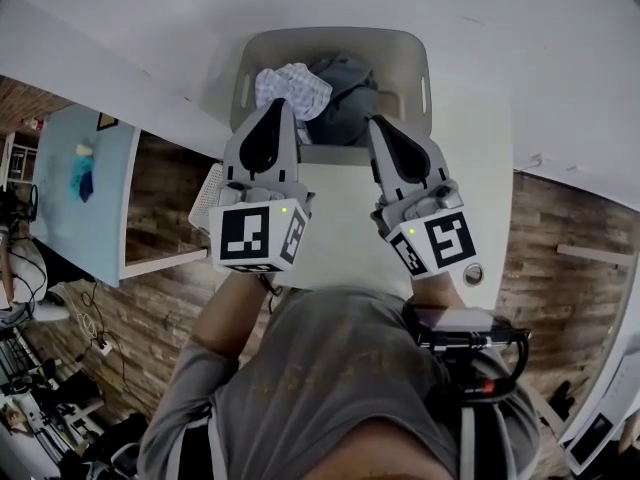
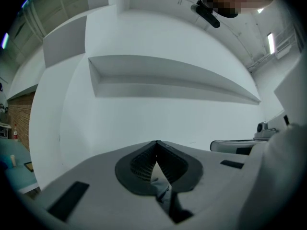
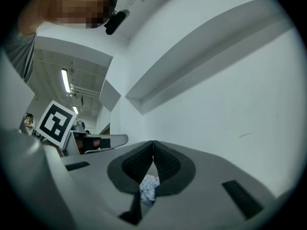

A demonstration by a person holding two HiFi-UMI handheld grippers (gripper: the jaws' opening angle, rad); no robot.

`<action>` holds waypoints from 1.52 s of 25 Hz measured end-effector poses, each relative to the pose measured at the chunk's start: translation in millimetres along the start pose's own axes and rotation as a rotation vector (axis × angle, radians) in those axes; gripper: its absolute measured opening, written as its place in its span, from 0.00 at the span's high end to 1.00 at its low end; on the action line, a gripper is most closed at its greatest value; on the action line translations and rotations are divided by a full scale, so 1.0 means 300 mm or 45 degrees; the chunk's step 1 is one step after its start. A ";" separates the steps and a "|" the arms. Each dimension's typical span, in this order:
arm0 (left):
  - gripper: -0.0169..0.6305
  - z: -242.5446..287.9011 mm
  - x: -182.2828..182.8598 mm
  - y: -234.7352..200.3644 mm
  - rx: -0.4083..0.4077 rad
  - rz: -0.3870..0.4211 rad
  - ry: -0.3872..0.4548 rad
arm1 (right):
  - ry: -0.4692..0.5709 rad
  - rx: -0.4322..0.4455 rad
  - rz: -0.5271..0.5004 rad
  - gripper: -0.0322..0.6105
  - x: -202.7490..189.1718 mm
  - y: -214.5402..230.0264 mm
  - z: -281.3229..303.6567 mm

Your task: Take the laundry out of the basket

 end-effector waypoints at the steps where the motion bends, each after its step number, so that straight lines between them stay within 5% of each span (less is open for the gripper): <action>1: 0.96 0.021 0.007 -0.015 -0.005 -0.002 0.001 | -0.003 -0.003 0.003 0.94 0.000 0.001 0.010; 9: 0.96 0.226 0.011 -0.129 -0.044 -0.025 -0.032 | -0.024 -0.002 0.112 0.94 -0.018 0.054 0.083; 19: 0.95 0.433 -0.192 -0.192 -0.145 -0.071 -0.277 | -0.087 0.029 0.117 0.94 -0.002 0.072 0.181; 26: 0.70 0.537 -0.270 -0.187 -0.272 -0.107 -0.443 | -0.139 -0.002 0.149 0.94 -0.042 0.116 0.216; 38: 0.59 0.632 -0.486 -0.197 -0.344 0.083 -0.763 | -0.104 0.084 0.157 0.94 -0.010 0.164 0.308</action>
Point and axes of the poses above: the fingertips, and each gripper's own axes: z forward along the fingers, y to its right, x out of its top, the point moved 1 cm from there along -z, backward along the fingers, and after that the axes turned 8 degrees about -y, right-handed, at the moved point
